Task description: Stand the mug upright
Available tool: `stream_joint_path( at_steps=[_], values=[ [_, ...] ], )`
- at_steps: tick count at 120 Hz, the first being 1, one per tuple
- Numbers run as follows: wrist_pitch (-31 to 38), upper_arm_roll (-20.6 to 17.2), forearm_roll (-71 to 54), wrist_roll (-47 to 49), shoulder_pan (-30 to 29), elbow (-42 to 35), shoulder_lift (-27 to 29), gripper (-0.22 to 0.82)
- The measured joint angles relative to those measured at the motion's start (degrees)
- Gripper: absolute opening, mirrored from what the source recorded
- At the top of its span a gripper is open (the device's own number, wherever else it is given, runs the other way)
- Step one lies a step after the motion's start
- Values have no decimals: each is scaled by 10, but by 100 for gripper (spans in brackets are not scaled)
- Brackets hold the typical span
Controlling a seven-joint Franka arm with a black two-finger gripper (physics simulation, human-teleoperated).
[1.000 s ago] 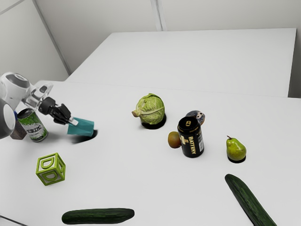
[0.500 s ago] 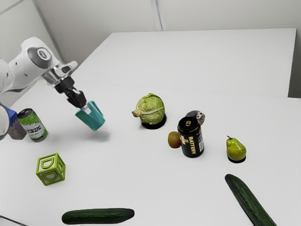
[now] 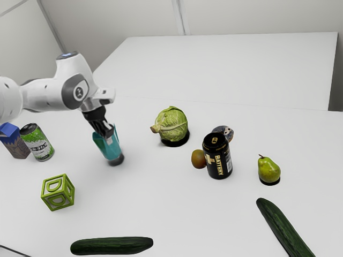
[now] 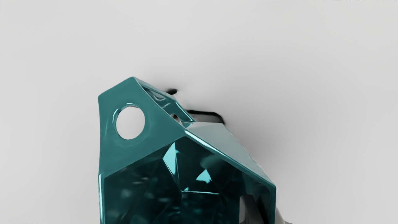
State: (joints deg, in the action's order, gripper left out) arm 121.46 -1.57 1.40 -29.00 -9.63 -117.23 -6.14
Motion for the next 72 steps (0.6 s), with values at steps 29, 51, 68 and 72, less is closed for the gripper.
stream_joint_path(
  at_steps=[29,51,68,72],
  values=[
    [62,-6,-27,63,-1,-38,-4,-18],
    [81,-6,-29,98,0,-45,-9,-2],
    [87,-6,-29,117,0,-46,-4,28],
    [86,-6,-29,121,0,-46,1,32]
  ],
)
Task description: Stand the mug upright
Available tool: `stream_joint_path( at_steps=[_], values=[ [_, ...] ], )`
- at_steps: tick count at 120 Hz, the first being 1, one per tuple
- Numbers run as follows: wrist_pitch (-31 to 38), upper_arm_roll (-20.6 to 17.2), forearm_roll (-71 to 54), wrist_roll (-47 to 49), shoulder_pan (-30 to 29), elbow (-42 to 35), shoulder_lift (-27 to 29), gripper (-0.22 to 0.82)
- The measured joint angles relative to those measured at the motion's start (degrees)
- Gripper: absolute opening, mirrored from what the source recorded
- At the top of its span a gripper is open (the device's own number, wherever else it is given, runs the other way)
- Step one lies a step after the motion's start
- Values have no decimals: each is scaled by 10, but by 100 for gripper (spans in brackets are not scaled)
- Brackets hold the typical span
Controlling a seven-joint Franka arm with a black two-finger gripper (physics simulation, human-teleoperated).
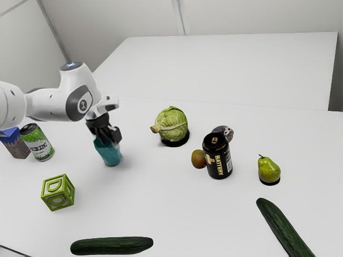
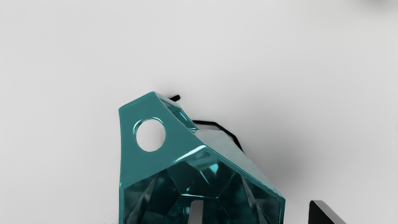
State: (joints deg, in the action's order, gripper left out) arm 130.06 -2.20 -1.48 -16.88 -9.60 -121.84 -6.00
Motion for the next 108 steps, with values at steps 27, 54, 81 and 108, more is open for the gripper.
stream_joint_path(
  at_steps=[27,54,81,108],
  values=[
    [-52,-2,10,19,12,57,37,51],
    [-190,-1,33,33,19,290,-35,57],
    [-315,2,34,43,33,404,-55,59],
    [-367,3,38,48,33,409,-56,60]
  ],
)
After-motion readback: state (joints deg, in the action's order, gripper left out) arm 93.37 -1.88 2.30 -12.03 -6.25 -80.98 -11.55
